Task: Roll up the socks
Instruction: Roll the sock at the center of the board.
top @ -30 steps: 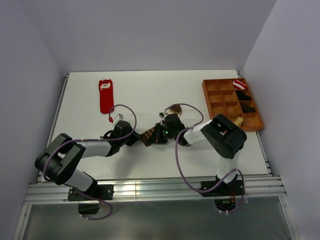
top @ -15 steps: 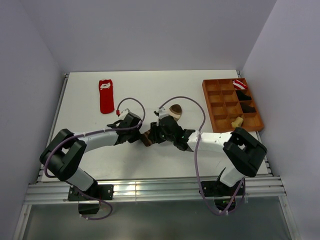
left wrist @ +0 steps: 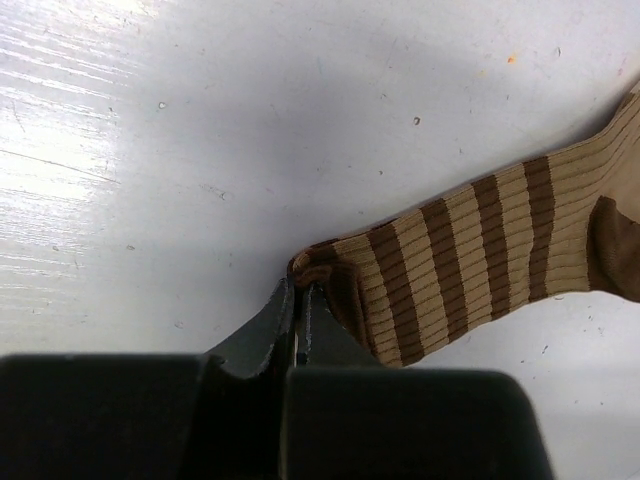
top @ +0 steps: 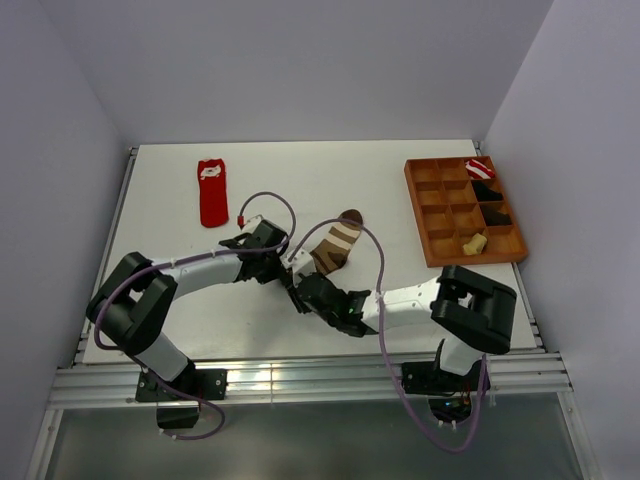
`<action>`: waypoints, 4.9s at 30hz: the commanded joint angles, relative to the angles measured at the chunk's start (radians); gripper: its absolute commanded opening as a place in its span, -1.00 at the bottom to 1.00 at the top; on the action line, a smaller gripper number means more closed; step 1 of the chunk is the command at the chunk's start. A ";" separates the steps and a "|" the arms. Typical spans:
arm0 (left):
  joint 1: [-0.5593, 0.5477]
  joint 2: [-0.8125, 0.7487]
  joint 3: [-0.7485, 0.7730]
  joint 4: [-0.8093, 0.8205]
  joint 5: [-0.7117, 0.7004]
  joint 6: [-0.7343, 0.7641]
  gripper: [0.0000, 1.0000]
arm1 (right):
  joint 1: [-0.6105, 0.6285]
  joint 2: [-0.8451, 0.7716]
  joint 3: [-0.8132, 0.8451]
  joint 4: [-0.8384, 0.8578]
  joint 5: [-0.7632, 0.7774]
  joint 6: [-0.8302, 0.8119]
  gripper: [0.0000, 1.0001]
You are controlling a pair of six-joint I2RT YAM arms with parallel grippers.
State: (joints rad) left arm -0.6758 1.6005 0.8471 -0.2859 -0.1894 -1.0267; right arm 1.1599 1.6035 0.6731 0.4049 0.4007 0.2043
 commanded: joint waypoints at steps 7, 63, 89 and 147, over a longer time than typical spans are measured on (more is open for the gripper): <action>-0.005 0.026 0.041 -0.067 0.008 0.028 -0.99 | 0.078 0.130 0.079 0.092 0.194 -0.128 -0.09; 0.073 -0.439 -0.318 0.221 0.037 -0.207 0.30 | -0.393 0.208 -0.044 0.323 -0.956 0.450 -1.00; 0.015 -0.125 -0.273 0.341 0.108 -0.247 -0.03 | -0.540 0.473 -0.178 0.792 -1.077 0.891 -1.00; -0.036 0.121 0.175 -0.220 0.033 0.001 -0.99 | -0.011 0.168 0.144 -0.018 -0.023 -0.005 -0.27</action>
State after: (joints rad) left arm -0.6971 1.7168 1.0256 -0.4995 -0.1761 -1.0332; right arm 1.1404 1.7409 0.7643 0.3714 0.3531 0.2111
